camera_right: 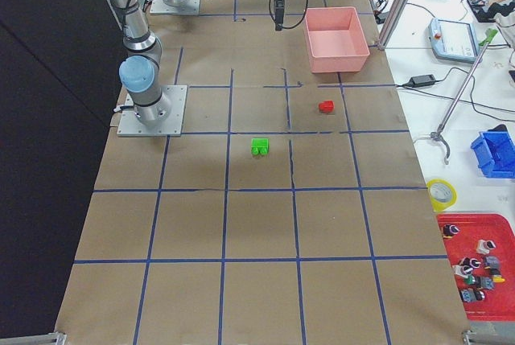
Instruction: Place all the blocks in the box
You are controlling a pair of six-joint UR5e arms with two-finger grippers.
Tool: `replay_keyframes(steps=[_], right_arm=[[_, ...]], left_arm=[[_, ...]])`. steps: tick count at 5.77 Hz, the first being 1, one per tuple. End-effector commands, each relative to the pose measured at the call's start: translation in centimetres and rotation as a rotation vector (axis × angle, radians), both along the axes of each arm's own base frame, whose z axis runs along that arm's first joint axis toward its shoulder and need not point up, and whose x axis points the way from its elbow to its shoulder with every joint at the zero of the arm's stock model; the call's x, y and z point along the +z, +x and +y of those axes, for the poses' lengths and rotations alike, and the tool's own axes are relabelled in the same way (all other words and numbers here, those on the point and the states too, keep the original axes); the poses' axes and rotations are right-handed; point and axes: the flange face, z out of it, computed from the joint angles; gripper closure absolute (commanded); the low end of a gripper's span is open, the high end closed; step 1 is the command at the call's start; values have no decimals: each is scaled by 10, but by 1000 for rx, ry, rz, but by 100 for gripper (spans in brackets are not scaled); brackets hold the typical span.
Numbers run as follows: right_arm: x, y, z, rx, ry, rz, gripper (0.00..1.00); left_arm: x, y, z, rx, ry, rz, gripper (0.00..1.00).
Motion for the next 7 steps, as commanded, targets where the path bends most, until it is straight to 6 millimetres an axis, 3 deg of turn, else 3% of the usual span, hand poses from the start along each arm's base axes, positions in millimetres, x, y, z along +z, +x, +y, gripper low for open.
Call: replay_keyframes(steps=[1,2,3,4,5,7], right_arm=[[7,-98,11,29,-3,11,0],[-11,-163,21,32,20,-9,0],[-35,-199,32,-12,61,-21,1],[-38,-223,32,2,19,10,1],[-61,-247,36,4,36,-16,1],[-123,-259,52,26,-34,-37,1]], left_arm=[[-25,56,18,189,12,10,1],[-52,81,37,460,46,39,1],[-63,82,43,539,26,26,1],[-68,78,47,649,20,24,1],[-86,74,52,676,51,39,1],[-137,73,55,680,52,37,2]])
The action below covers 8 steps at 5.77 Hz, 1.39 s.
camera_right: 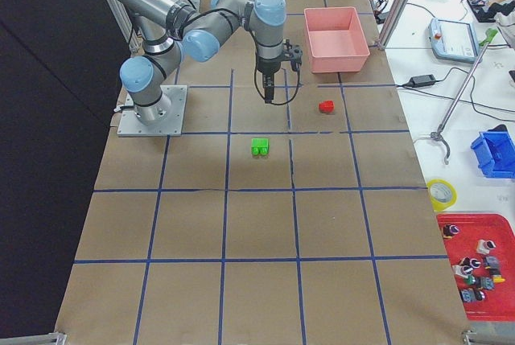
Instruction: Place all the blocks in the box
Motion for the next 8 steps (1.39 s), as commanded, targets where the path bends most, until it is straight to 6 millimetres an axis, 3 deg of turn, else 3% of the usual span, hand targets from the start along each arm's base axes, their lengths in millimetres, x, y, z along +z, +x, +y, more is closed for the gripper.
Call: replay_keyframes(steps=[1,3,5,6,7,8], right_arm=[[-59,-19,20,7,-59,5,0],[-91,-44,33,-52,4,-31,0],[-122,-58,20,-73,24,-57,0],[-130,-73,17,-93,-11,-24,0],[-157,-77,13,-95,31,-57,1],[-174,-80,12,-95,12,-38,1]], left_arm=[[-47,-5,7,6,-7,-6,2],[-98,-8,10,-3,-19,-15,2],[-141,-1,3,-4,-19,-11,3],[-166,10,-1,-10,-43,-34,3],[-192,30,8,16,-31,-15,3],[-191,32,10,7,-38,-19,3]])
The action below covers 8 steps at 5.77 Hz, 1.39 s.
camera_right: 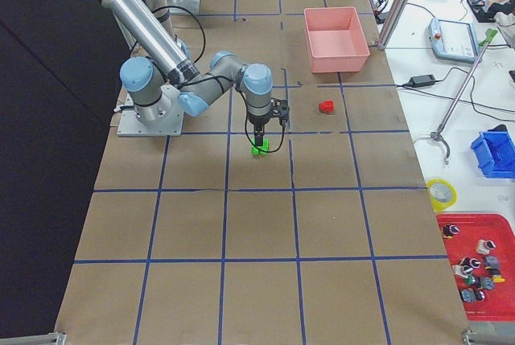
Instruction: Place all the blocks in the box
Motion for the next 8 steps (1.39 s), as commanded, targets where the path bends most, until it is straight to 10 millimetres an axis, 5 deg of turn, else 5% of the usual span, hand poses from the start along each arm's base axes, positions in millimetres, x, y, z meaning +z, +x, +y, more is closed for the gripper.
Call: replay_keyframes(steps=[1,4,8], right_arm=[[-25,1,4,-2,-22,28,1],[-41,4,7,1,-17,22,1],[-47,4,9,6,-1,20,5]], left_arm=[[-9,0,8,-4,2,8,3],[-14,-6,13,-16,13,19,3],[-13,-9,11,-25,-8,50,48]])
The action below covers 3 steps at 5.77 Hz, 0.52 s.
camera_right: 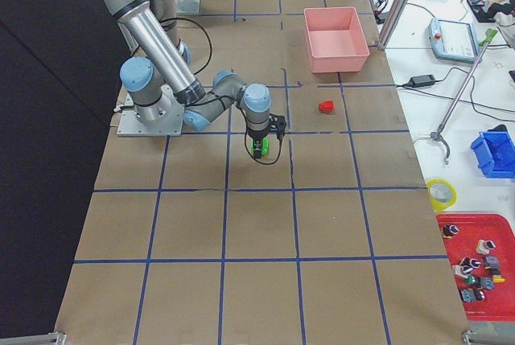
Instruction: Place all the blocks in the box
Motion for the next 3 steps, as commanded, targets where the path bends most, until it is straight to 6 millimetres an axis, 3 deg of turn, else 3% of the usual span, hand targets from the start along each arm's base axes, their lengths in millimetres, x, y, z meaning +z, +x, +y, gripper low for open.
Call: replay_keyframes(steps=[1,2,3], right_arm=[[-2,-3,4,-1,39,33,22],[0,-5,6,1,55,54,44],[5,-7,7,1,68,74,77]], left_arm=[[2,-1,-3,-7,-18,17,62],[10,-2,-6,-12,-31,6,70],[17,-6,-5,-17,-30,9,77]])
